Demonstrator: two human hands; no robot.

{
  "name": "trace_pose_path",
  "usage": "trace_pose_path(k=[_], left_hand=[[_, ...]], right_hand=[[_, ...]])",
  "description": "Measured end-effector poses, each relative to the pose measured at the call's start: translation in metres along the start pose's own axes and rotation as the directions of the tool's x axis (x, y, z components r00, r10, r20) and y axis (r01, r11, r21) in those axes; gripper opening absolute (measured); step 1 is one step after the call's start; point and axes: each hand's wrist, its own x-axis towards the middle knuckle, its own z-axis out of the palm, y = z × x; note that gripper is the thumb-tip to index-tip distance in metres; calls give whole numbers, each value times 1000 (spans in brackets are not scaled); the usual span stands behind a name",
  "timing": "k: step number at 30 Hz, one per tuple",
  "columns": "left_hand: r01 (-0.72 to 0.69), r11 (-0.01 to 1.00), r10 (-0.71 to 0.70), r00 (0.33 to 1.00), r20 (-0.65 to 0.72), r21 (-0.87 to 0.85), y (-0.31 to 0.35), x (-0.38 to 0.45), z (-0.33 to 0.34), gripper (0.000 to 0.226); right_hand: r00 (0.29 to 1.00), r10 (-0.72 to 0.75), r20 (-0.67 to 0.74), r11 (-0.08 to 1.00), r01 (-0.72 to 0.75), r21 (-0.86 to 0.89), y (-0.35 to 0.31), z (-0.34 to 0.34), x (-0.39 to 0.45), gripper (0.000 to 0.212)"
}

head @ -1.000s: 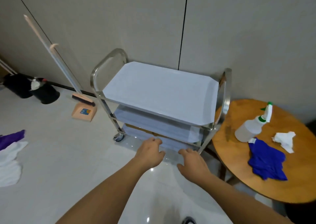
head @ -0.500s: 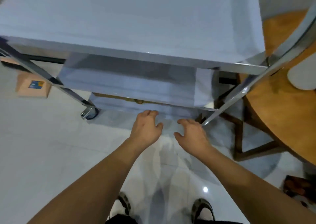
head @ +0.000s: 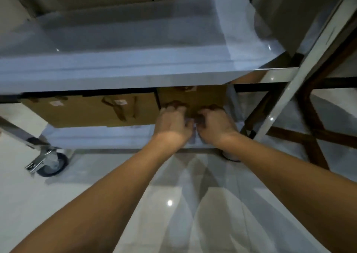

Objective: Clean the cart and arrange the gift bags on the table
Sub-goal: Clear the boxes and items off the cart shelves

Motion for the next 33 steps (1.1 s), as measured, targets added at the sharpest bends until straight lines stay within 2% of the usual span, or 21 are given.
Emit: trace_pose_path(k=[2,5,7,10,12,15,17,19,20,22,26,28,31,33], left_hand=[[-20,998,17,999,-39,-66,10,0,15,31],[-29,995,24,998,-53,-98,27,-2,19,26],[-3,994,-11,993,-121,-112,35,0,3,20],[-15,1000,11,982,-189,-18,37,9,-18,28],[-36,999,37,995,-93,11,29,18,-24,17],[-10,1000,10,997,80,7,12,29,-31,25],[-76,993,78,997,-14,86,2,28,-26,23],[-148,979,170,972,-161,142,-3,22,-18,33],[-162,969,196,963,-185,185,-3,18,-15,34],[-167,947,222,957,-184,273,-2,14,-8,32],[-168,952,211,966,-153,255,3,14,-11,27],[-175,961,194,979,-70,214,4,17,-16,29],[-190,975,183,980,72,113,1,19,-25,28],[-208,976,201,974,101,59,-4,18,-31,30]], right_hand=[[1000,10,6,1000,-9,-11,5,7,0,26],[998,38,56,999,-38,-10,9,4,-8,33],[998,64,19,998,-64,8,12,1,-11,30],[991,99,-95,993,-93,72,17,0,-10,24],[980,114,-163,989,-96,115,18,-2,-9,27],[969,130,-209,986,-104,131,17,-8,-12,36],[958,154,-240,983,-124,137,17,-9,-17,39],[938,185,-292,976,-140,168,18,-6,-22,44],[926,202,-320,971,-147,188,18,-3,-25,47],[897,227,-380,968,-166,186,15,0,-29,56],[859,175,-481,984,-159,74,3,-8,-26,77],[869,113,-483,992,-123,11,1,-7,-24,66],[859,6,-512,998,-39,-55,8,6,-25,30],[841,-50,-539,997,6,-83,16,15,-27,18]])
